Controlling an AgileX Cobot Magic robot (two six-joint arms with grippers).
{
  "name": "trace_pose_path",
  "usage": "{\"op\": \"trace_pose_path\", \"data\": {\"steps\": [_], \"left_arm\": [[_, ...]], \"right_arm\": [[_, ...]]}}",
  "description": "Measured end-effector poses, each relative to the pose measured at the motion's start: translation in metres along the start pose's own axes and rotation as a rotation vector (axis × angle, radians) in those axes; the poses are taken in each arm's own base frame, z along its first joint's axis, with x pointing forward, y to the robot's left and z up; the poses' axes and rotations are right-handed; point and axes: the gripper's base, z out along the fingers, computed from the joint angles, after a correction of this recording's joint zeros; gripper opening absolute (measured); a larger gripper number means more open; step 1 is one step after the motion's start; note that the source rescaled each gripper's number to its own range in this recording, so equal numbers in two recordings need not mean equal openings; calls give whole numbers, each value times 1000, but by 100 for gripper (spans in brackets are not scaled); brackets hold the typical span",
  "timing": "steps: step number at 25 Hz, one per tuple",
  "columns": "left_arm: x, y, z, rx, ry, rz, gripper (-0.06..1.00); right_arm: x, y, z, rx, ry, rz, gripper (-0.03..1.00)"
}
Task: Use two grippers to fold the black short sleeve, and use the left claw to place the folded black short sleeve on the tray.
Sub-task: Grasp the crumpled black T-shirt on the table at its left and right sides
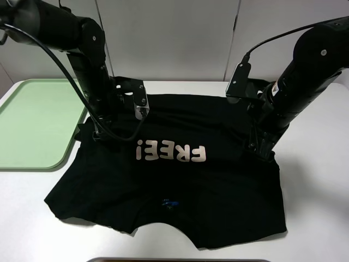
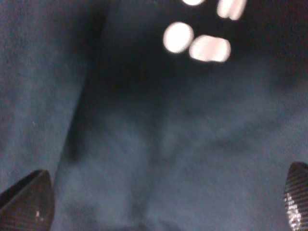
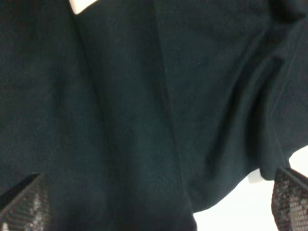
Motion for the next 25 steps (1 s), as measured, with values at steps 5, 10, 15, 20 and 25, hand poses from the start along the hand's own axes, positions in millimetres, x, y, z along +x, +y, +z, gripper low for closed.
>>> {"op": "trace_pose_path", "data": {"steps": [5, 10, 15, 20, 25], "left_arm": [[2, 17, 5, -111, -42, 6, 93], [9, 26, 8, -136, -54, -13, 92], [12, 27, 28, -95, -20, -4, 92], [13, 26, 44, -50, 3, -8, 91], [16, 22, 50, 0, 36, -11, 91]], "right_arm": [[6, 6, 12, -10, 10, -6, 100], [10, 10, 20, -13, 11, -7, 100], [11, 10, 22, -15, 14, -8, 100], [11, 10, 22, -15, 14, -8, 100], [10, 10, 22, -12, 10, -37, 100]]}}
